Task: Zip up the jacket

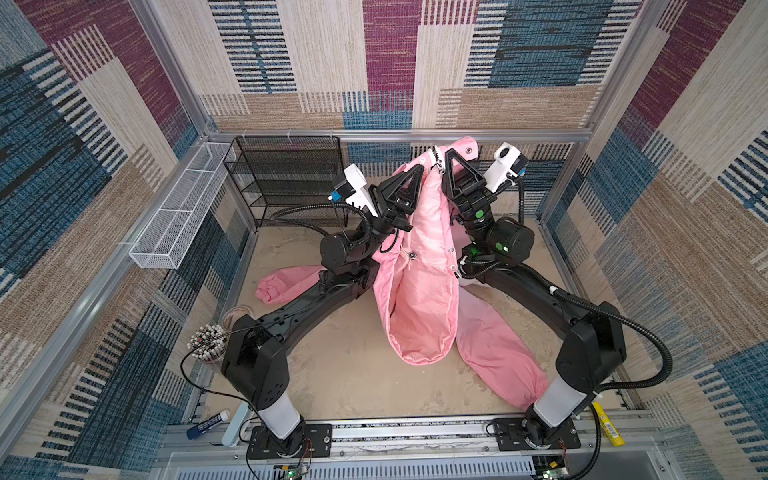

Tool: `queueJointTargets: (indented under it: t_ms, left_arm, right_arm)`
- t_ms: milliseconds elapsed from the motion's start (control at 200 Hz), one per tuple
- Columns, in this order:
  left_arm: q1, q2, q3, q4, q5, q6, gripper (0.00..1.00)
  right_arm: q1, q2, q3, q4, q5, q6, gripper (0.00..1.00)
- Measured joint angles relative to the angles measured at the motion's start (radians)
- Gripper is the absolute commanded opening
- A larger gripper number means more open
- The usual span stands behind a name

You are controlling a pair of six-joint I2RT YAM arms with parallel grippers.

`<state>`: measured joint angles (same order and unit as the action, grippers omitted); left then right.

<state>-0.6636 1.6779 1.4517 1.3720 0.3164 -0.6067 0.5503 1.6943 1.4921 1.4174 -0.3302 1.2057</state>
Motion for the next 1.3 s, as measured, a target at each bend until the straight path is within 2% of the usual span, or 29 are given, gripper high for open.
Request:
queueJointTargets:
  t_ms: [1298]
  left_arm:
    - [-0.001,0.014,0.013,0.000,-0.022,-0.011,0.00]
  right_arm:
    - [0.000,-0.003,-0.003,0.000,-0.003,0.022,0.00]
